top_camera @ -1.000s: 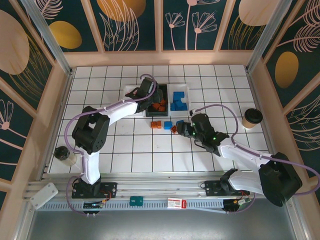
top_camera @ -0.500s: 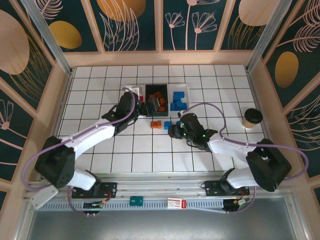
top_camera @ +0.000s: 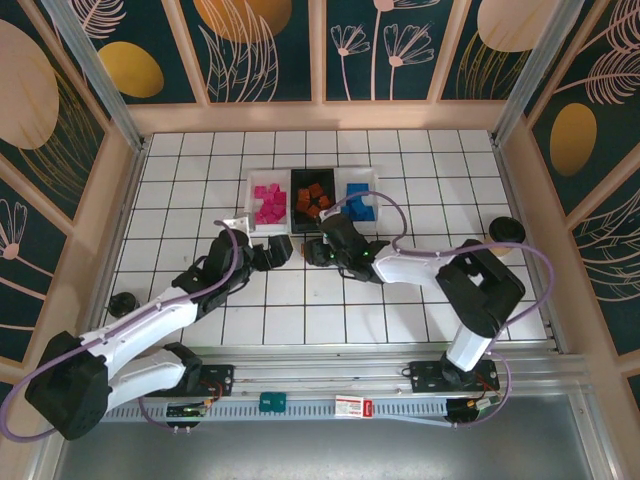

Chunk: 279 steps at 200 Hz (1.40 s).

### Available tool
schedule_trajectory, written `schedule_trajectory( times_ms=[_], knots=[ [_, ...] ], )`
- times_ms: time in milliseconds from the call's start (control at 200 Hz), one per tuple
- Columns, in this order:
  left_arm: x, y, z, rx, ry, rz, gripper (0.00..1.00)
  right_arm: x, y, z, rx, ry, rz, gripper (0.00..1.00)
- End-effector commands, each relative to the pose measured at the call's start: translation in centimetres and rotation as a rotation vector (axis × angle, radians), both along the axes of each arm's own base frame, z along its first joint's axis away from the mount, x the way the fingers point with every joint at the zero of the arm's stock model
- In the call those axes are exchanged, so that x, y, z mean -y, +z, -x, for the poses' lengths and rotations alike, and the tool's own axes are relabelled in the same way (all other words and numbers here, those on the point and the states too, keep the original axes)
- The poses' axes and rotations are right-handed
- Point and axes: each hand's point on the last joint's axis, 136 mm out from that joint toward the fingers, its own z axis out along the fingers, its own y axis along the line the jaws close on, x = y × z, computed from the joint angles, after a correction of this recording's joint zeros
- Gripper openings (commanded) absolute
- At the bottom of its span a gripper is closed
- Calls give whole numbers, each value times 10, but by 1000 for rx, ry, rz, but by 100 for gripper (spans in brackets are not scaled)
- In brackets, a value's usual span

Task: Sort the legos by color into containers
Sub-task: Pick up the lego from the center of the table.

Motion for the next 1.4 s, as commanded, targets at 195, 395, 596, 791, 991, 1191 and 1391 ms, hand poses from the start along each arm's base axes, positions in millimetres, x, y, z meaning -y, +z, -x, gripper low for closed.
schedule_trajectory(
  times_ms=[195,395,596,791,991,1191,1391],
  knots=[
    [-17,-9,12,-13,43,-18,99,4,-19,-25,23,-96,119,42],
    [-19,-11,13,-15,49,-30,99,3,-34,-19,-9,-77,169,38],
    [-20,-11,13,-17,50,-35,99,8,-40,-9,-15,-77,198,36],
    [-20,-14,14,-25,47,-41,99,6,-39,19,-27,-21,198,31],
    [-22,-16,16,-30,48,-47,99,0,-32,55,-24,31,200,31],
    [-21,-8,14,-17,48,-41,99,0,4,49,58,-12,154,48],
    [-24,-5,15,-11,59,-43,99,-7,-10,52,28,5,137,60]
  ],
)
